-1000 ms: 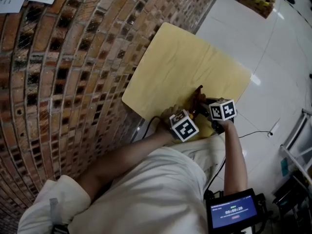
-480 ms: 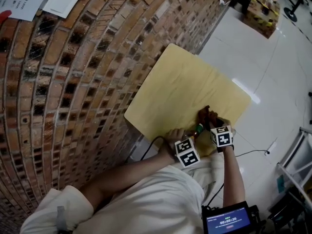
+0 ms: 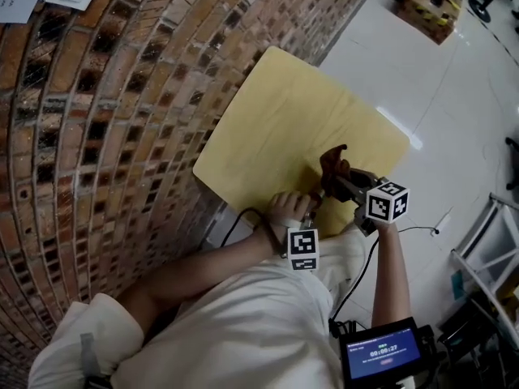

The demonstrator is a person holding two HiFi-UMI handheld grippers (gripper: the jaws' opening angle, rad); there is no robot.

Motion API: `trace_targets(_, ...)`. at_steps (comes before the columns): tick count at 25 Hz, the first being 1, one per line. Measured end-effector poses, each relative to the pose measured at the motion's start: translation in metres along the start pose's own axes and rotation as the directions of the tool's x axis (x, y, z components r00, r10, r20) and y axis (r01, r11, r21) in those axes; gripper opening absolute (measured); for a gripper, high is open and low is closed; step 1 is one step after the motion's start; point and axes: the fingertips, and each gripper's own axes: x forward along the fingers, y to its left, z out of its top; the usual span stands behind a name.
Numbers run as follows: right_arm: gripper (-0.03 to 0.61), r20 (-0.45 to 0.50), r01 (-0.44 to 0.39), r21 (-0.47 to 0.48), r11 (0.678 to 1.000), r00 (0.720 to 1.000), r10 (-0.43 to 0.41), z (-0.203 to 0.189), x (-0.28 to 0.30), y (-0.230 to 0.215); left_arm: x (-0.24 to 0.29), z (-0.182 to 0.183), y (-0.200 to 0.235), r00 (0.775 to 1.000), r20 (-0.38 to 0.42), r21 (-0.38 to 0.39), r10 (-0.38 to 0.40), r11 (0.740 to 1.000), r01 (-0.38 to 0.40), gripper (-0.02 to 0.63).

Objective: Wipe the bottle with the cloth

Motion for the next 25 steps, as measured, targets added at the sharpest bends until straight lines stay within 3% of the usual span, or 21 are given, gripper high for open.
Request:
trace_targets(3,0.095,-0.068,-0.185,-0.027,0.982,0.981,0.183,-0.012,0.023,0.037,0.001,0.005,-0.005,0.999,-0.002,0.108,0.042,0.993,-0.041,0.135)
trace_targets(6,0.095,-0.167,-0.204,-0.04,0.978,0.967,0.195,-0.029,0.042,0.033,-0.002,0.01,-0.006,0.996,0.001,0.182,0.094,0.979,-0.092,0.133)
trace_targets(8,0.095,-0.253,-0.149,-0.079,0.986,0.959,0.124,-0.045,0.051,0.018,-0.002,0.012,-0.006,0.989,-0.009,0.232,0.146,0.963,-0.14,0.128)
trace_targets(10,0.095,-0.317,-0.092,-0.118,0.989,0.947,0.05,-0.061,0.054,0.0,-0.006,0.018,-0.003,0.982,0.004,0.231,0.191,0.955,-0.187,0.122)
trace_targets(14,0.095,-0.361,0.013,-0.162,0.987,0.93,-0.072,-0.08,0.051,-0.036,-0.008,0.024,-0.002,0.973,0.008,0.232,0.231,0.946,-0.226,0.114)
trace_targets(16,0.095,-0.384,0.085,-0.248,0.965,0.906,-0.179,-0.092,0.049,-0.057,-0.008,0.024,-0.001,0.971,0.006,0.231,0.241,0.944,-0.235,0.113)
trace_targets(19,0.096,-0.376,0.143,-0.435,0.889,0.868,-0.324,-0.106,0.045,-0.079,-0.007,0.022,-0.003,0.973,-0.006,0.234,0.231,0.946,-0.224,0.108)
trace_targets(21,0.096,-0.333,0.149,-0.484,0.862,0.88,-0.339,-0.1,0.041,-0.081,-0.005,0.024,-0.004,0.973,0.0,0.229,0.232,0.947,-0.225,0.104)
trace_targets(25,0.095,-0.176,0.168,-0.332,0.928,0.956,-0.236,-0.046,0.028,-0.07,-0.006,0.026,-0.002,0.966,0.012,0.262,0.256,0.932,-0.25,0.1)
